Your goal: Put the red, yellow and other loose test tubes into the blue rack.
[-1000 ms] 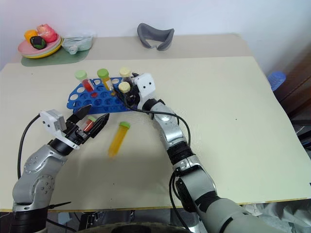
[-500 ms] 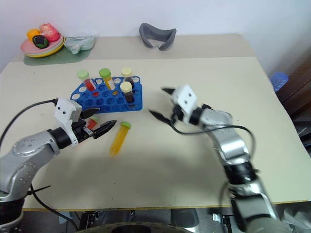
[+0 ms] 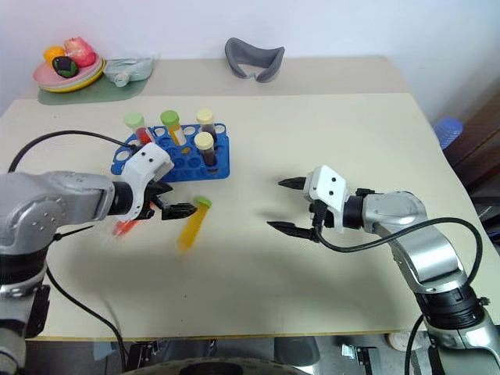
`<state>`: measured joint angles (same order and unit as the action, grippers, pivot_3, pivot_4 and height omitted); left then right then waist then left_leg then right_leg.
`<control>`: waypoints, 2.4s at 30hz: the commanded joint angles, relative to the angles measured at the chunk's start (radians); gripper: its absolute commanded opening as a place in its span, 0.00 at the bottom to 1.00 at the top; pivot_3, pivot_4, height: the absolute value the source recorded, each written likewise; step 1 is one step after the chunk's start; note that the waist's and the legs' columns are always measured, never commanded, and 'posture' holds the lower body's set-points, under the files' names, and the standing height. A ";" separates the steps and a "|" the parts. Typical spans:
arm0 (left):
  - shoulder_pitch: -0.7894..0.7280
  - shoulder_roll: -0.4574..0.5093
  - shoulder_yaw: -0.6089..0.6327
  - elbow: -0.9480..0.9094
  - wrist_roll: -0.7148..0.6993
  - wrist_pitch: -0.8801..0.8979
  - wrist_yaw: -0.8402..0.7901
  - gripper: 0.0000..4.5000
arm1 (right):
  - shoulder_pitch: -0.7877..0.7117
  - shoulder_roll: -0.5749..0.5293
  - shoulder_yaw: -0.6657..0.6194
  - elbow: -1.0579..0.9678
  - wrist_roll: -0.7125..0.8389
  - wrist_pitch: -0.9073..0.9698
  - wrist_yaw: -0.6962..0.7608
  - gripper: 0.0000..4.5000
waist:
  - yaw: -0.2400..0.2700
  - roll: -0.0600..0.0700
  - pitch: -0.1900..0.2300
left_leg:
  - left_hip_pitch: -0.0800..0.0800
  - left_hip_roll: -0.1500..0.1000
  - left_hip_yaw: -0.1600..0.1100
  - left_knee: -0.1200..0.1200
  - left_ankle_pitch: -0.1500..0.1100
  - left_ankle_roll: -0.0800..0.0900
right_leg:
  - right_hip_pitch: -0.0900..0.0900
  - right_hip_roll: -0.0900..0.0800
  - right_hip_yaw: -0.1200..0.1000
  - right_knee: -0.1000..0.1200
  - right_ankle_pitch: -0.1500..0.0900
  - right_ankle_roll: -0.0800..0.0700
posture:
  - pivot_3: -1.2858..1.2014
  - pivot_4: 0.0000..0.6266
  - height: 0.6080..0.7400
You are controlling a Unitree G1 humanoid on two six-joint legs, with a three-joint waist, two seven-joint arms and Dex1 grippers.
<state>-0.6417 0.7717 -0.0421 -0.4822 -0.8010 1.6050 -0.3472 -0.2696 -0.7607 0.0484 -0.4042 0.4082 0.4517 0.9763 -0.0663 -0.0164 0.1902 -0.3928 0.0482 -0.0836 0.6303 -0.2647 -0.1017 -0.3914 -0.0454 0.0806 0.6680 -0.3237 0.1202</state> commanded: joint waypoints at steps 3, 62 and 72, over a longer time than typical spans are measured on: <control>-0.018 -0.024 -0.037 0.034 -0.098 0.009 0.135 1.00 | 0.003 0.010 -0.003 -0.054 0.007 -0.004 -0.019 0.99 | 0.002 0.000 0.000 | 0.000 0.000 0.000 0.000 0.000 0.000 | 0.000 0.000 0.000 0.000 0.000 0.000 | 0.52 0.24 1.00; -0.068 0.035 -0.127 0.300 -0.722 0.009 0.849 0.38 | 0.006 0.045 0.045 -0.093 -0.004 0.015 -0.042 1.00 | 0.023 0.000 0.000 | 0.001 -0.001 0.000 0.002 0.002 -0.003 | 0.001 -0.001 0.000 0.000 0.000 0.000 | 0.52 0.24 1.00; -0.080 0.069 -0.172 0.288 -0.695 0.009 0.798 0.38 | 0.030 0.052 0.047 -0.107 -0.006 0.009 -0.061 1.00 | 0.023 0.000 0.000 | 0.001 -0.001 0.000 0.002 0.001 -0.003 | 0.001 -0.001 0.000 0.000 0.000 0.000 | 0.52 0.24 1.00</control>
<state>-0.7148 0.8239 -0.1983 -0.1773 -1.5038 1.6052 0.4621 -0.2422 -0.7162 0.1028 -0.4697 0.3972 0.4790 0.9186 -0.0436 -0.0162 0.1899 -0.3922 0.0476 -0.0838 0.6319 -0.2633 -0.1043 -0.3902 -0.0464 0.0806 0.6683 -0.3236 0.1203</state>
